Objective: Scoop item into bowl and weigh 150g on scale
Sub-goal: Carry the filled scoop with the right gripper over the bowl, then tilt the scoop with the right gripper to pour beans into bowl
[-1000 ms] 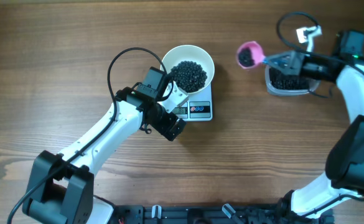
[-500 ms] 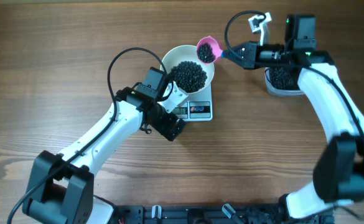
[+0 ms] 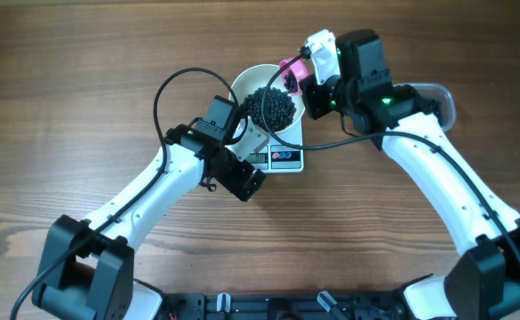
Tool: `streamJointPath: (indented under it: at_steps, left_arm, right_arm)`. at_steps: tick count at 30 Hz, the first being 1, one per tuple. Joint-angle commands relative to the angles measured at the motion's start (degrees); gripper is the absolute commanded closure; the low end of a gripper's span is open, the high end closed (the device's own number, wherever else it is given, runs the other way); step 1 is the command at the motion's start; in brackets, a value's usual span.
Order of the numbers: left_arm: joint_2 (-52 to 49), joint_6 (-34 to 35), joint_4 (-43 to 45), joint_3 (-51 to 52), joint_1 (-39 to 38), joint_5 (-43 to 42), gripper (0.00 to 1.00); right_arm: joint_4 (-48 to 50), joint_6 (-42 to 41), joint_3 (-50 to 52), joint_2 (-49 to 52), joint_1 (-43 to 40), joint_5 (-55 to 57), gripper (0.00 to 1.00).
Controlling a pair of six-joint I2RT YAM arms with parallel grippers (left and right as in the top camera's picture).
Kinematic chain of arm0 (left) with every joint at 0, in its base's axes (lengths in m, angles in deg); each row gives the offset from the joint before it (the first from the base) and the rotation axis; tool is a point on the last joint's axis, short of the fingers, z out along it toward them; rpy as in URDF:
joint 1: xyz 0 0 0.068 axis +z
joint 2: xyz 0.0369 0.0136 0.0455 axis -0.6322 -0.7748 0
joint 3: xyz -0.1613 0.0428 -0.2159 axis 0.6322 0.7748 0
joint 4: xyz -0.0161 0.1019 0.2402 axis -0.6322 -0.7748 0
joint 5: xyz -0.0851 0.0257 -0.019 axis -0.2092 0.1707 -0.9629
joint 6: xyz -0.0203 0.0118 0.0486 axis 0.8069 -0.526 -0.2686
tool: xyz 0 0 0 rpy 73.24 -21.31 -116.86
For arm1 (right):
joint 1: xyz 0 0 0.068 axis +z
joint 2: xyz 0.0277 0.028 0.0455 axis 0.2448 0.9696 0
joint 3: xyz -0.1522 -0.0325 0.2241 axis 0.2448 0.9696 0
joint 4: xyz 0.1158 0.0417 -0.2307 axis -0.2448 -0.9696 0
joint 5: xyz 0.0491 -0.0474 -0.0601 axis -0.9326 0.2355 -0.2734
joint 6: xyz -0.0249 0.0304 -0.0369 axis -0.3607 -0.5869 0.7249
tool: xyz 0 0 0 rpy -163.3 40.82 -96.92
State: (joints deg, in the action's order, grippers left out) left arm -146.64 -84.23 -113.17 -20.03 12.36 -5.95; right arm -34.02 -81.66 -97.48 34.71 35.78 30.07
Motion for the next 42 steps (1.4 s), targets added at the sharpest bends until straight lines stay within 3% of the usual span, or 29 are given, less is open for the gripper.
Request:
streamJointPath:
  at_steps: [1, 14, 21, 34, 38, 42]
  left_arm:
    - [0.61, 0.35, 0.00, 0.37, -0.04, -0.50, 0.00]
    - [0.61, 0.35, 0.00, 0.37, -0.04, -0.50, 0.00]
    - [0.61, 0.35, 0.00, 0.37, -0.04, -0.50, 0.00]
    - [0.61, 0.35, 0.00, 0.37, -0.04, -0.50, 0.00]
    - [0.61, 0.35, 0.00, 0.37, -0.04, -0.50, 0.00]
    - [0.61, 0.35, 0.00, 0.37, -0.04, -0.50, 0.00]
  right_arm:
    - [1.11, 0.92, -0.13, 0.55, 0.13, 0.37, 0.96]
    - [-0.07, 4.63, -0.11, 0.20, 0.76, -6.10, 0.96]
    - [-0.13, 5.77, -0.11, -9.53, 4.11, 5.05, 0.96]
    - [-0.28, 12.98, -0.11, -4.42, 7.45, 11.28, 0.96]
    - [-0.07, 12.94, -0.09, -5.57, 11.76, 22.82, 0.96]
    - [-0.02, 13.00, -0.09, -5.35, 13.25, 24.13, 0.96]
